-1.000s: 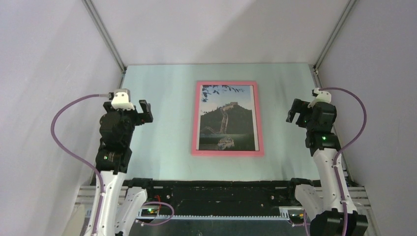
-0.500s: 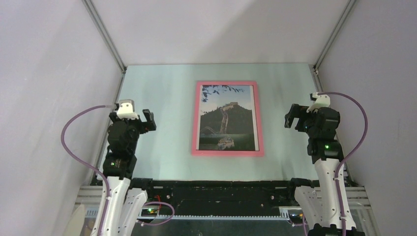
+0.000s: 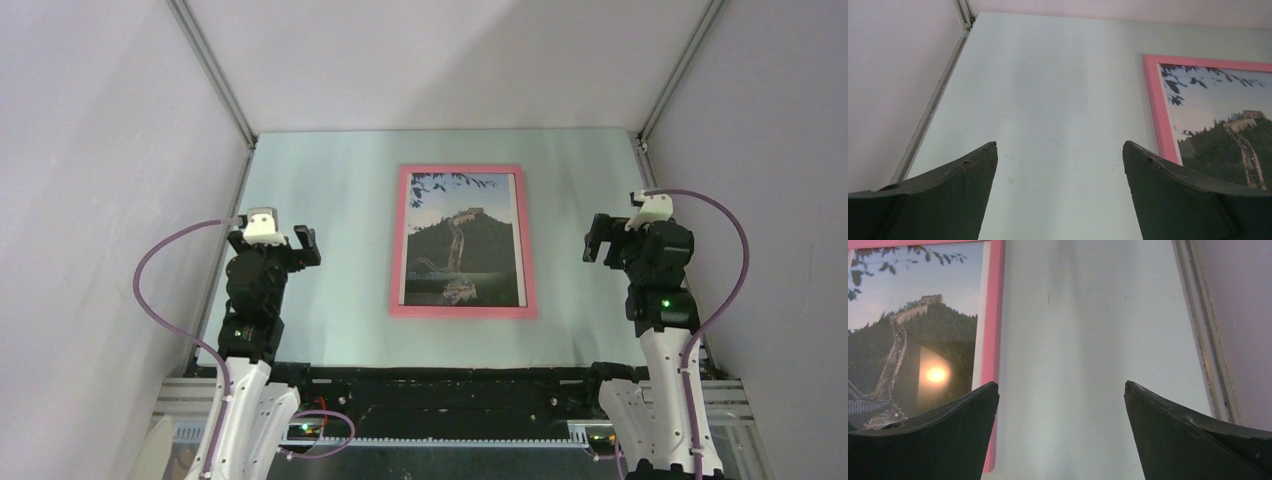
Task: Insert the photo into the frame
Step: Reset both arms
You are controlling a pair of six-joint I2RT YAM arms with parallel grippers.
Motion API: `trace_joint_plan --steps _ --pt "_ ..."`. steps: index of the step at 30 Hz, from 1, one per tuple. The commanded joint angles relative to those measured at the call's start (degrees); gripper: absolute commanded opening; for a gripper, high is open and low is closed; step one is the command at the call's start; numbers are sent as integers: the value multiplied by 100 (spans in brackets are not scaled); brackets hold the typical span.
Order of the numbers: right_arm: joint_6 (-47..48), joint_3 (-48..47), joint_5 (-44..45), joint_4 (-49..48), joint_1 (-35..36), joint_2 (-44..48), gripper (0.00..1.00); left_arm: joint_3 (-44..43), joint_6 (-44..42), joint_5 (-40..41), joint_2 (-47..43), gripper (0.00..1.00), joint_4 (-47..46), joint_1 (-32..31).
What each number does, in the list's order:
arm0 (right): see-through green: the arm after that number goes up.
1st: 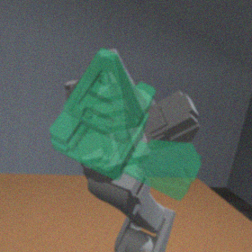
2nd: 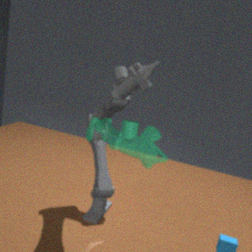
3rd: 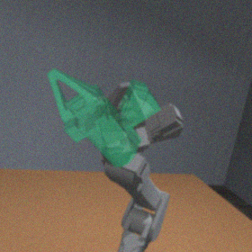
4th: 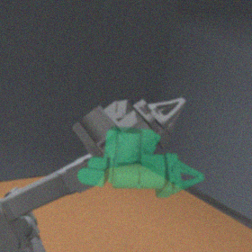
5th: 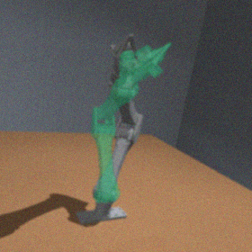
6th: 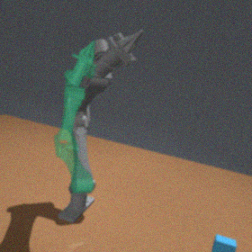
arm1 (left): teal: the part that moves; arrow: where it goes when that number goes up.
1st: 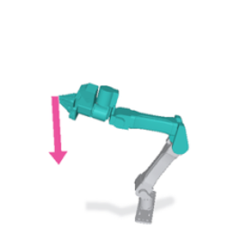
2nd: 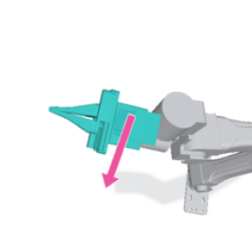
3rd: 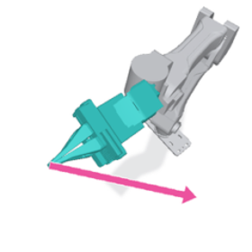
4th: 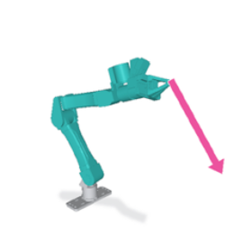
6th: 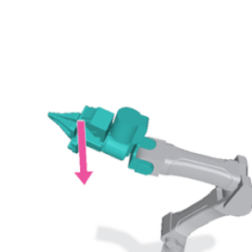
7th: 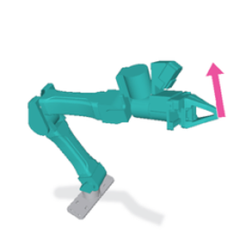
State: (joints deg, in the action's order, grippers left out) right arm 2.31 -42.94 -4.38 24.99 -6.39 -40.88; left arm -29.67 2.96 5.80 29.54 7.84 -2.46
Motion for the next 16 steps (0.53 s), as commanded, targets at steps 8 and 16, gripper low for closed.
trace_joint_plan --steps 8,16 --pt "203 86 -24 -241 -20 396 99 100 -194 61 -217 100 -377 -8" --pt "218 94 -55 -240 -20 430 99 126 -239 103 -252 100 -377 -8"
